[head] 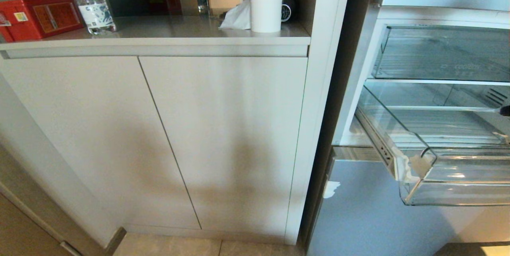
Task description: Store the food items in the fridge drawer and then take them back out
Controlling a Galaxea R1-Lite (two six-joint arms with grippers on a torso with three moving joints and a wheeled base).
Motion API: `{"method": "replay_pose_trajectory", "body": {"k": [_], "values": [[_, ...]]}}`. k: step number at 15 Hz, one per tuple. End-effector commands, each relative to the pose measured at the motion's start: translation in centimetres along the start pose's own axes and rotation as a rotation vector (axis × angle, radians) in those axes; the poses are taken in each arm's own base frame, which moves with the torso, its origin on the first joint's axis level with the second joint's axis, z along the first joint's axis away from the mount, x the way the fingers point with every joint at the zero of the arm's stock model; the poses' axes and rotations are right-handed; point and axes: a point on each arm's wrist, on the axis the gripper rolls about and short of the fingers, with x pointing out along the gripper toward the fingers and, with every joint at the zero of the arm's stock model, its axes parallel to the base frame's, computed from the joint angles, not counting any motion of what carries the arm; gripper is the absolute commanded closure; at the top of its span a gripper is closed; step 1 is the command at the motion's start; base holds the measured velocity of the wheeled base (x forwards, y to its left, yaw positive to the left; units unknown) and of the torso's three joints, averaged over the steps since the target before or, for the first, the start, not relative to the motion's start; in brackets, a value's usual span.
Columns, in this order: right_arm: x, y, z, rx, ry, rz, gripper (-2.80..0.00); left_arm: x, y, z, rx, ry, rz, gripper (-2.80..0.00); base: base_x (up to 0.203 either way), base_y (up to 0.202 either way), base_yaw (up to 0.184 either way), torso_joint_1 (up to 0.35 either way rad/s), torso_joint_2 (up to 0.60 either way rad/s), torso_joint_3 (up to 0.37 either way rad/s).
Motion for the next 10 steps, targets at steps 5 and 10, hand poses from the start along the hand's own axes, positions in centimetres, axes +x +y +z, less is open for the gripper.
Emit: {"method": "replay_pose_trajectory", "body": {"k": [5,10], "values": [[-8.1,0.3,-13.9,-0.077,-0.397,-0.009,0.00,0.0,0.0,0.0,0.000,0.002,0.000,0.00,0.000,0.000,0.000,0.000,0.00,0.000],[-4.5,-1.6,-24.9,-0.106,-0.323,-0.088,0.00,0.0,0.0,0.0,0.000,0.002,0.000,0.00,0.000,0.000,0.000,0.000,0.00,0.000]]}}
